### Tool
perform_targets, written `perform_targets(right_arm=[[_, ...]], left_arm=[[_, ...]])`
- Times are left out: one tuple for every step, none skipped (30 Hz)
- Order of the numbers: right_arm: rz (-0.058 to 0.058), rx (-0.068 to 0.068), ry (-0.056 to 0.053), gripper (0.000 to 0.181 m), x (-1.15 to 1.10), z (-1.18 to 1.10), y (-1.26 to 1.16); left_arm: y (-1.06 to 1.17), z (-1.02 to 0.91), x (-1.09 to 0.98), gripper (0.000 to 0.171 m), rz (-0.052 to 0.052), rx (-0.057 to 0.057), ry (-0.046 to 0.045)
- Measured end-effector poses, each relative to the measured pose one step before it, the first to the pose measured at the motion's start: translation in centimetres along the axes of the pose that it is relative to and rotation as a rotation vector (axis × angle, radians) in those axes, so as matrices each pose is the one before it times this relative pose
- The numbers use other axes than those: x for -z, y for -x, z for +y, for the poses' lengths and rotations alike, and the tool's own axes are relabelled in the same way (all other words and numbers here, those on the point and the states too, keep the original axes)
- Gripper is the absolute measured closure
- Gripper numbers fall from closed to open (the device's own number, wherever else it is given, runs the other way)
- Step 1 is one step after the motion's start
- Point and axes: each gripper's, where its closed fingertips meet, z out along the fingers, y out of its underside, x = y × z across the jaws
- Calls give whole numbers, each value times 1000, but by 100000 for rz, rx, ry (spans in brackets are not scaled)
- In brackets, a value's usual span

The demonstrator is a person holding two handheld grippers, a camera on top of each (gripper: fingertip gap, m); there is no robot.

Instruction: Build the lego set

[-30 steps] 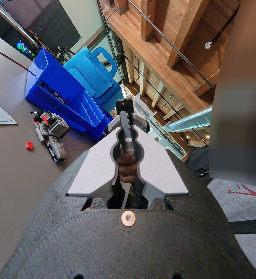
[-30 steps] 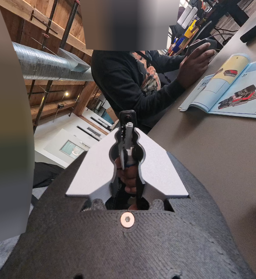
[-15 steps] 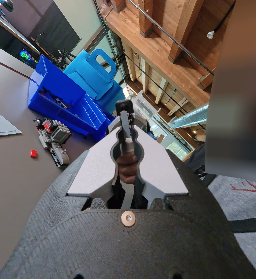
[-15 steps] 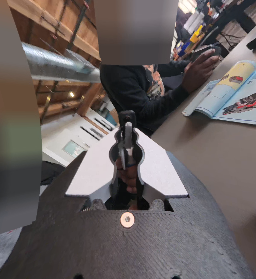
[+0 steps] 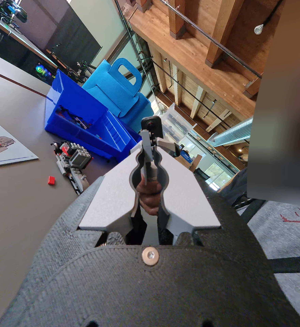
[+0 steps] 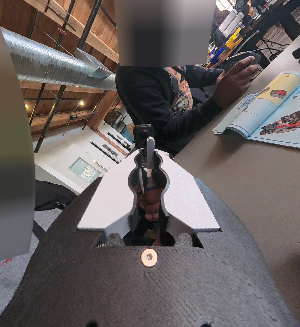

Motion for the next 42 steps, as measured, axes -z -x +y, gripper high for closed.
perform_targets(right_arm=[[-307, 309, 32, 169, -20, 20, 28], [-243, 340, 39, 169, 2, -3, 55], [-296, 387, -8, 169, 33, -8, 83], [-37, 474, 105, 169, 0, -14, 39], [53, 528, 187, 169, 30, -24, 90], [218, 526, 81, 168, 17, -27, 50], [141, 388, 57, 169, 49, 10, -21], [339, 341, -4, 169, 12, -40, -35], [311, 381, -52, 169, -18, -17, -95], [119, 140, -188, 168, 20, -31, 5], [-11, -85, -83, 169, 15, -19, 6], [-135, -370, 245, 169, 40, 6, -42], [-196, -365, 507, 169, 29, 27, -40], [-66, -540, 271, 169, 54, -17, -85], [-585, -866, -378, 168, -21, -45, 3], [-1327, -1119, -580, 169, -124, 21, 304], [-1034, -1075, -736, 165, 95, -103, -6], [-503, -490, -771, 154, 41, -159, -2], [-433, 452, -404, 149, 75, -151, 35], [361, 541, -690, 148, 64, -245, -42], [472, 100, -576, 148, 84, -209, -35], [383, -362, 216, 149, -3, -86, -114], [439, -295, 668, 149, -53, 1, -130], [253, -180, 486, 151, -28, -3, -97], [-137, -105, 397, 154, -5, -16, -40], [-531, -25, 114, 161, -47, 22, 52], [-1125, 222, -262, 167, -33, -27, 158], [-461, 47, -65, 169, -69, 11, 32], [-72, 575, 45, 169, -10, -2, 12], [30, 525, 117, 169, -15, 18, -33], [-6, 214, 151, 169, -1, 4, -45], [-197, 276, 112, 169, 5, 20, -16], [313, 528, 168, 169, 19, 3, -69], [881, 909, 76, 169, 16, -4, -116], [605, 1019, -118, 169, -13, -13, -32], [426, 305, -153, 169, -15, -24, -30], [177, -46, -213, 169, -3, -23, -26], [-78, -76, -219, 169, -4, -34, -25], [-148, -313, -148, 169, 13, -14, -40], [13, -283, -12, 169, 18, -8, -50], [123, 89, 108, 169, 5, -2, -52], [55, -203, -113, 169, -12, -11, -17]], left_arm=[[-73, -6, 9, 161, 43, -373, 52], [-52, -18, 11, 161, 28, -259, 138], [-63, -19, -4, 161, 122, -251, 122], [-58, -7, -3, 161, -17, -282, 183], [-31, -6, -2, 161, -23, -222, 195], [-29, -7, -4, 161, -39, -119, 137], [-22, -1, 6, 161, 39, -46, 66], [7, 1, 6, 161, -166, 39, 32], [19, -8, 1, 161, -105, 181, -42], [12, -26, 16, 161, -30, 227, -161], [33, -11, 31, 161, -64, 234, -116], [39, 13, 34, 161, -142, 164, 62], [44, 20, 34, 161, -299, 62, 146], [66, 9, 15, 161, -500, 109, 106], [24, -40, 5, 161, -60, 545, -182], [-67, -106, -7, 161, 642, 1313, -513], [70, -194, 25, 161, -80, 1536, -1190], [92, -249, 82, 161, -176, 1218, -1449], [31, -142, 78, 162, 313, 760, -671], [45, -30, 50, 162, -109, -149, -26], [24, 106, 6, 162, -339, -821, 763], [-79, 199, -73, 162, 57, -1094, 1259], [-105, 194, -108, 162, 98, -1061, 1247], [-120, 151, -115, 162, 131, -866, 930], [-96, 112, -104, 162, 147, -575, 742], [-13, 61, -63, 162, -166, -306, 426], [57, 22, -17, 162, -434, 41, 184], [36, -19, 14, 162, 34, 279, -89], [0, -19, 36, 162, 290, 483, -132], [21, 4, 20, 162, -24, 44, 7], [29, 26, 7, 162, -186, -184, 112], [-2, 3, 3, 162, -21, -23, 70], [45, 15, -8, 161, -327, -40, 229], [91, 28, -9, 161, -480, -115, 248], [15, -14, -6, 161, 95, 265, 1], [10, -28, -3, 161, 128, 321, -59], [15, -39, -11, 161, 58, 40, -103], [24, -30, -12, 161, 74, 68, -59], [27, -4, -20, 161, -5, 96, 42], [52, 0, -18, 161, -145, 6, 73], [60, 2, -1, 161, -73, 247, -30], [54, -38, 3, 161, 34, 554, -260]])
